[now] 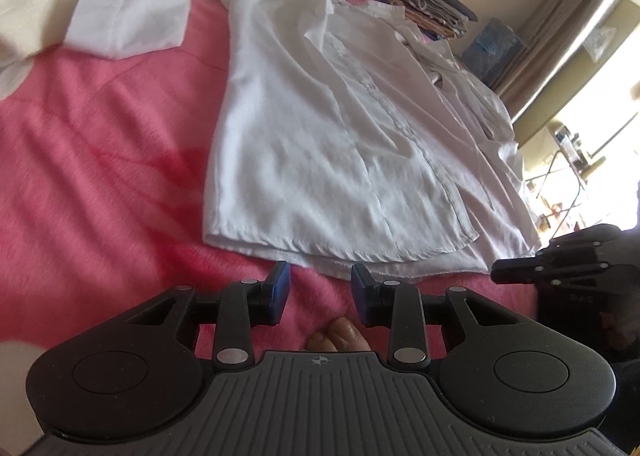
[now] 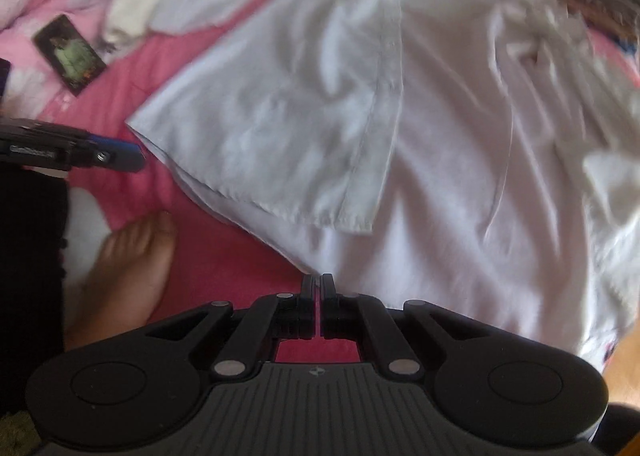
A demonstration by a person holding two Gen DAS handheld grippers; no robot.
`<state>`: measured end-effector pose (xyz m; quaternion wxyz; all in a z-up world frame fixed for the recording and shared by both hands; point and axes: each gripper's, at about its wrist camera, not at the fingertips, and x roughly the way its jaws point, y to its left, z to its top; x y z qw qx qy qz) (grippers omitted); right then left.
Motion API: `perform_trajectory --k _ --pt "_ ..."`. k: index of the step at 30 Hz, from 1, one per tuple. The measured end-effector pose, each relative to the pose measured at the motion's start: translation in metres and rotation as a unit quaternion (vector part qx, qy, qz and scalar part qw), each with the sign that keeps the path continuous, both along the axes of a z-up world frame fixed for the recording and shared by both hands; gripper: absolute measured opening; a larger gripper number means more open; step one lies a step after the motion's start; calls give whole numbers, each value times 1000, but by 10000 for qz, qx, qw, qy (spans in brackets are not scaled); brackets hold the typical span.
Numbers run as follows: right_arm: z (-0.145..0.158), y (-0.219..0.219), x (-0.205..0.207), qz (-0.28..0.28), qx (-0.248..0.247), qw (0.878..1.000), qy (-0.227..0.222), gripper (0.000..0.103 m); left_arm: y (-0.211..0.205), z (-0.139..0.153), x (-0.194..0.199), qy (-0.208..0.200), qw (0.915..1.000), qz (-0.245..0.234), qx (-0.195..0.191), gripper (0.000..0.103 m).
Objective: Fold clothes
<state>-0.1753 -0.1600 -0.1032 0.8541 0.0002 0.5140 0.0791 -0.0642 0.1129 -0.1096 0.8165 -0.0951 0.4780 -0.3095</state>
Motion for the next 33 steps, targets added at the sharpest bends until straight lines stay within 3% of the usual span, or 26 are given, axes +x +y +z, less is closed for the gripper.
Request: perform_trajectory --k 5,7,13,21,25,33 --pt "-3 22 10 683 88 9975 -164 2 2 -11 6 269 9994 208 -98 34" --pt "-14 26 19 700 -137 9973 -172 2 0 -11 7 252 9994 235 -96 35" --pt "-23 9 32 241 306 9989 -247 2 4 -17 15 476 9969 499 -370 40" --pt "-19 21 14 733 11 9964 -431 4 -1 -25 25 631 9943 681 -517 39" --pt "-15 43 7 1444 -384 9858 -769 26 -3 -24 25 616 9945 688 -489 39" --pt "-30 77 11 2596 -1104 9537 -1043 27 -3 -24 25 614 9940 744 -507 38"
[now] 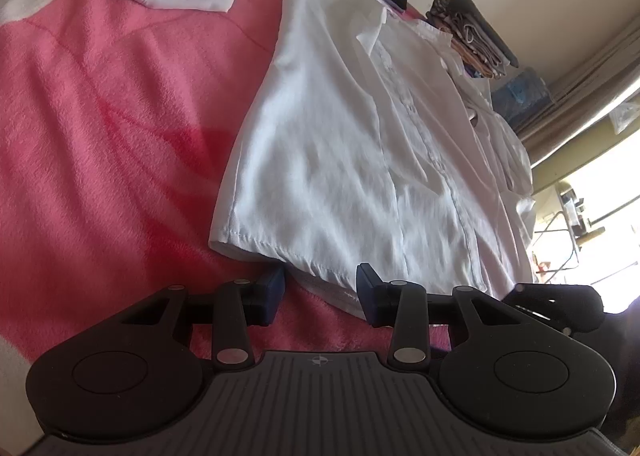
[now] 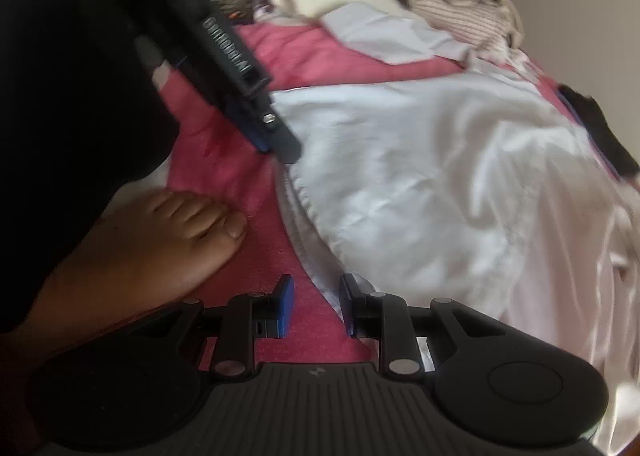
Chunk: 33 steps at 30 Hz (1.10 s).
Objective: Fold clothes
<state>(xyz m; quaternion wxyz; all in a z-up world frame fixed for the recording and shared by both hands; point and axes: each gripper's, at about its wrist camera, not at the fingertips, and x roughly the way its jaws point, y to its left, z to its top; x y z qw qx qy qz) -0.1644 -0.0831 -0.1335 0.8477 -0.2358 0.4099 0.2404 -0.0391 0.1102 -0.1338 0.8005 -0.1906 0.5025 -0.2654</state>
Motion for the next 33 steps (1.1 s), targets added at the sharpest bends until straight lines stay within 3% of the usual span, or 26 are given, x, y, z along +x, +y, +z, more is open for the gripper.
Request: perform_trajectory --k 4,5,6,7,9,13,16,19,21,26,28,33 --pt "-11 9 5 221 -215 9994 -139 24 -1 -1 2 -39 9999 92 14 22" --pt "-11 9 6 190 -216 9994 -178 17 0 -1 2 -38 9999 150 5 9" --pt "-10 10 8 150 -211 9994 -211 11 1 0 2 -37 9998 208 -8 3" --pt "-8 9 9 73 -145 9996 -210 1 3 1 2 -49 9996 273 -34 2" --pt "2 4 12 -61 229 9997 -80 1 7 9 -1 -177 9993 333 -3 1" --pt "9 -7 19 -143 976 9930 653 1 13 18 -3 -152 9996 227 105 1" --pt "1 -10 23 -169 1232 9850 1197 1 16 9 -1 159 9995 100 249 2" --pt "-6 -10 19 -194 1129 9835 1399 1 22 4 -4 369 9991 75 214 5" --pt "2 -18 12 -334 1218 9829 1341 3 29 10 -9 254 9994 42 247 21" --pt "36 -65 0 -1400 1745 9716 772 3 43 31 -13 -212 9986 154 468 26" --pt "41 -80 0 -1882 1608 9677 481 3 44 34 -9 -345 9977 237 532 31" --pt "28 -100 11 -2714 1739 9451 529 3 31 28 1 -620 9937 177 915 39"
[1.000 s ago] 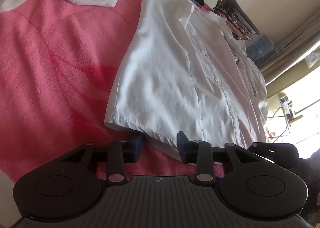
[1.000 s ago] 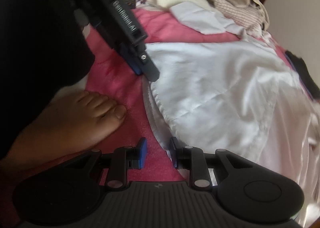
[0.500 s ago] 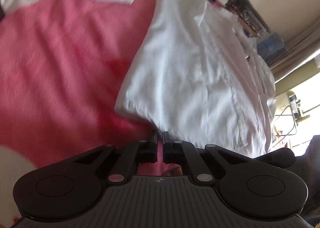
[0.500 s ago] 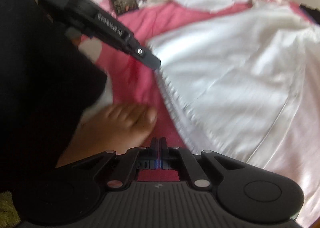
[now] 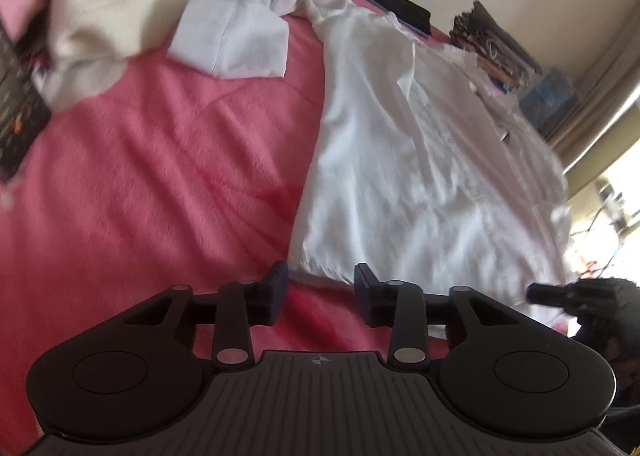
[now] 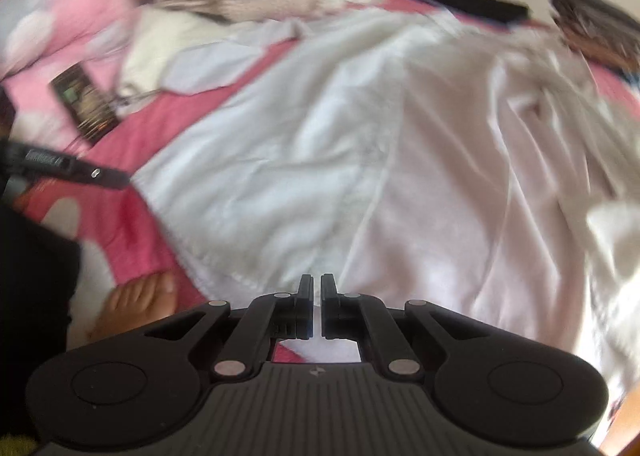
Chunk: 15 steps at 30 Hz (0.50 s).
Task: Fold clothes
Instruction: 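Grasp the bottom of the shirt placket with the right gripper and hold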
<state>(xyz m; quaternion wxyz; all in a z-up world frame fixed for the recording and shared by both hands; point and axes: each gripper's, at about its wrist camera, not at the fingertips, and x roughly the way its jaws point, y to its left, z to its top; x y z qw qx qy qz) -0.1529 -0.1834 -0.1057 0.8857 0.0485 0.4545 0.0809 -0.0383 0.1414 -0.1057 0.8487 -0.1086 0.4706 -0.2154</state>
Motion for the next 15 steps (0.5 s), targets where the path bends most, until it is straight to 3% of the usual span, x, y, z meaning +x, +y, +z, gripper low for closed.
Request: perform_trajectory --k 4,10,15 --pt "-14 -15 7 -530 355 9978 195 4 -8 -8 4 -77 9998 -46 204 40" --pt "-29 -37 12 -1021 1407 9833 537 11 -9 -10 4 -145 9994 -143 269 40" --pt "-33 -42 12 -1229 1705 9756 627 11 -8 -10 3 -170 9993 -188 269 40"
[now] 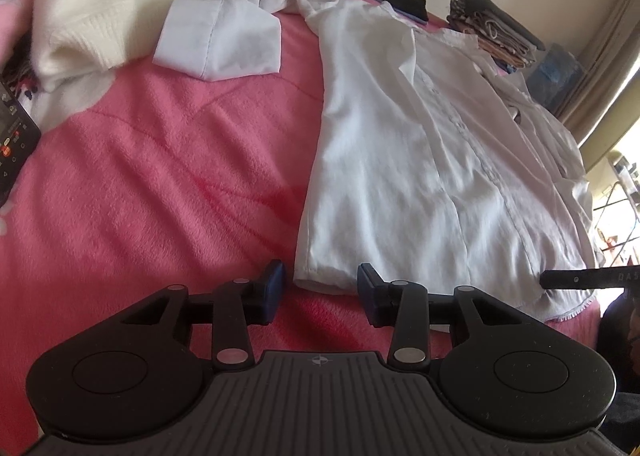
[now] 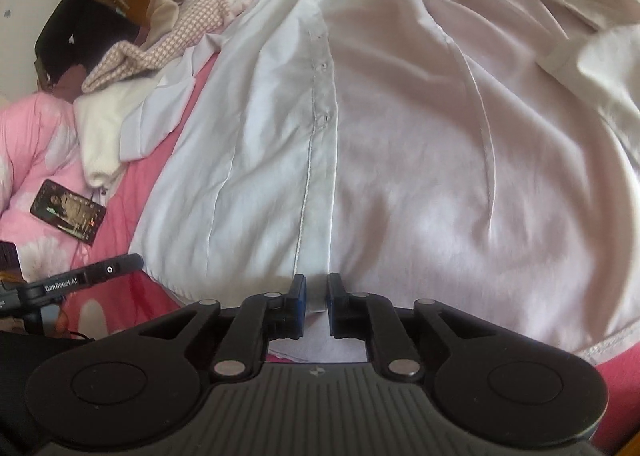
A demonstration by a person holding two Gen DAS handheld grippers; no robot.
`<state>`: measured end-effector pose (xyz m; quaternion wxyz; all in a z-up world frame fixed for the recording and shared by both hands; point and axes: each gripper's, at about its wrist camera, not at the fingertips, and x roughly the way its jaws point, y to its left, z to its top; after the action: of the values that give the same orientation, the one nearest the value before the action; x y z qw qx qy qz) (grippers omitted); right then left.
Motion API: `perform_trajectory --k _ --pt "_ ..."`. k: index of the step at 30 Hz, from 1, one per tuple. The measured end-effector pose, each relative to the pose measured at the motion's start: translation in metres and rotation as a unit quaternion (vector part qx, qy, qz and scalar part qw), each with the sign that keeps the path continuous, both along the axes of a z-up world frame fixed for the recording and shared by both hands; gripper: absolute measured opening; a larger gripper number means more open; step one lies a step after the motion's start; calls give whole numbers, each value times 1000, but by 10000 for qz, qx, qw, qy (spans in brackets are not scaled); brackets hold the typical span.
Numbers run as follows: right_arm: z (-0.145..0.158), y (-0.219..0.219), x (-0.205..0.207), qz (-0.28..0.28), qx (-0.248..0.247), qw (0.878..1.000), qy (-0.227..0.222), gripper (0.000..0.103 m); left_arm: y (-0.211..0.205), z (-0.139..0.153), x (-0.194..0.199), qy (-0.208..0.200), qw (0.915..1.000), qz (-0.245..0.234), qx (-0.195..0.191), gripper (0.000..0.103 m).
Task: Fold clothes
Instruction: 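Grasp the bottom of the shirt placket with the right gripper and hold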
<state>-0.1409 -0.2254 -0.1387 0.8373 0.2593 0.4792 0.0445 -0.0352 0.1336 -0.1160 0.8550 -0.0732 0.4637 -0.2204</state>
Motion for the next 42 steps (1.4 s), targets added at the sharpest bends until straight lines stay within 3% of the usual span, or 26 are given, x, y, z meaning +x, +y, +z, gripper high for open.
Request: perform_trajectory --k 6,10,12,16,24,27,31,36,39,42 --pt "-4 -8 2 -249 477 9985 126 18 2 1 -2 -20 10000 11 11 39" --pt "-3 -4 0 -241 449 9987 20 18 5 2 -4 -28 10000 60 2 39" --pt "0 -2 -1 -195 389 9990 -48 16 6 2 -4 -25 10000 80 -5 39" --pt "5 5 -4 -41 173 9997 -145 0 7 2 -4 -30 10000 69 9 38" --pt "11 8 -12 -60 -49 9999 -88 0 9 2 -4 -27 10000 61 9 37" --pt "17 0 -13 -271 42 9995 -145 3 10 2 -4 -26 10000 41 22 37" --pt "15 -6 -4 -435 145 9987 -206 35 10 1 -4 -16 10000 69 5 37" --pt "3 -2 9 -341 170 9993 -69 36 10 0 -2 -11 10000 75 7 37" --pt "4 7 9 -134 17 9999 1 32 11 1 -2 -11 10000 66 4 37" --pt "4 10 7 -40 -181 9998 57 9 12 0 -1 -28 10000 71 -9 37"
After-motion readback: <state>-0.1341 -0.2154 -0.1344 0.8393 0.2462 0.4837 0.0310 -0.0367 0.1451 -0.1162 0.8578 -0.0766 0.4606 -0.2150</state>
